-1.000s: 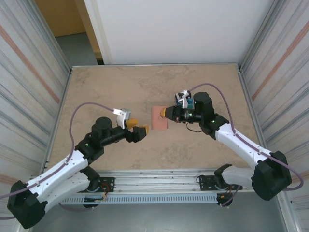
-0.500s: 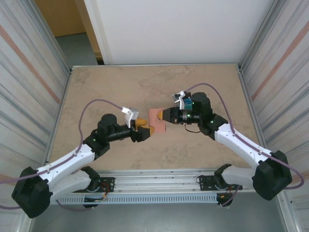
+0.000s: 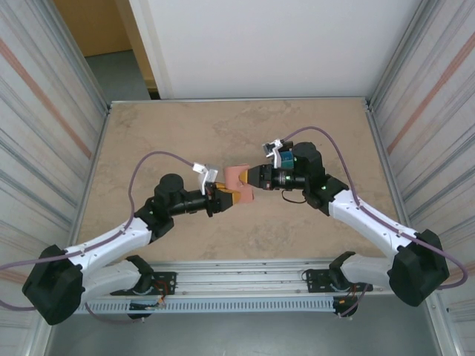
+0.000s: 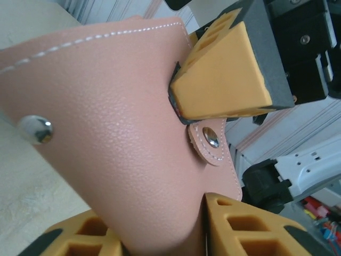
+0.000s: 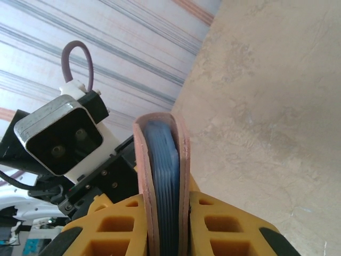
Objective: Take the credit cards out of the card holder
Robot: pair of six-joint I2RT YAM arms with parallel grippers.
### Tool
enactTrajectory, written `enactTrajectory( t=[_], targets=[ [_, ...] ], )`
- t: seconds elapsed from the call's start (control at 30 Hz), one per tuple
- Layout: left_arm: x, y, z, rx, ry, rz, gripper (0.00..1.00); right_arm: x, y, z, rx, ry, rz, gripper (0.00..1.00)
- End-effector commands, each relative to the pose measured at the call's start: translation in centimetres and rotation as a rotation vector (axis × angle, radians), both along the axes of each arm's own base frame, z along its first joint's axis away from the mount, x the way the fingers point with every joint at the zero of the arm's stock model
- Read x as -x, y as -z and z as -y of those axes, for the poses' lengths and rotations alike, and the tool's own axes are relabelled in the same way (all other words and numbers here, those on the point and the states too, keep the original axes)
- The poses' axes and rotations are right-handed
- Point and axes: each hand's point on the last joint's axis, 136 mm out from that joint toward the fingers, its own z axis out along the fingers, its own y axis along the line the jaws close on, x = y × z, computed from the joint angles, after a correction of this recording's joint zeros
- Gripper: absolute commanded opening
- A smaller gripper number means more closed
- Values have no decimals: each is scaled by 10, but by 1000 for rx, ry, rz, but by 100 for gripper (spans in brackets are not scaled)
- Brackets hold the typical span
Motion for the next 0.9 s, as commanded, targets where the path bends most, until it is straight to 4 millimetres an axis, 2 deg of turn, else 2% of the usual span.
enactTrajectory(
  t=[0.0,0.1,0.17,0.23,0.3,0.37,0.47,0.73,0.87],
  targets=[
    [2,-12,1,22,2,59,17,-2,-9,-2,8,24,44,26],
    [-1,-9,-6,-2,-49,71,12,-5,-3,7,100,86,72,38],
    [-4,-8,-11,-21,-81,89,10,-6,-3,15,171,135,104,42],
    [-7,-8,-15,-38,-109,98,8,-5,-2,22,234,181,131,52],
    [-10,-7,-19,-51,-136,104,5,-3,-4,29,284,223,161,56],
    [-13,-5,-22,-63,-164,101,0,-2,-6,36,334,269,186,56],
    [-15,-4,-23,-68,-180,93,0,2,-8,34,380,281,213,54],
    [-21,-3,-21,-73,-198,65,0,16,-4,3,488,214,261,40],
    [-21,-2,-20,-72,-190,58,0,15,0,-9,500,196,245,38]
  ],
)
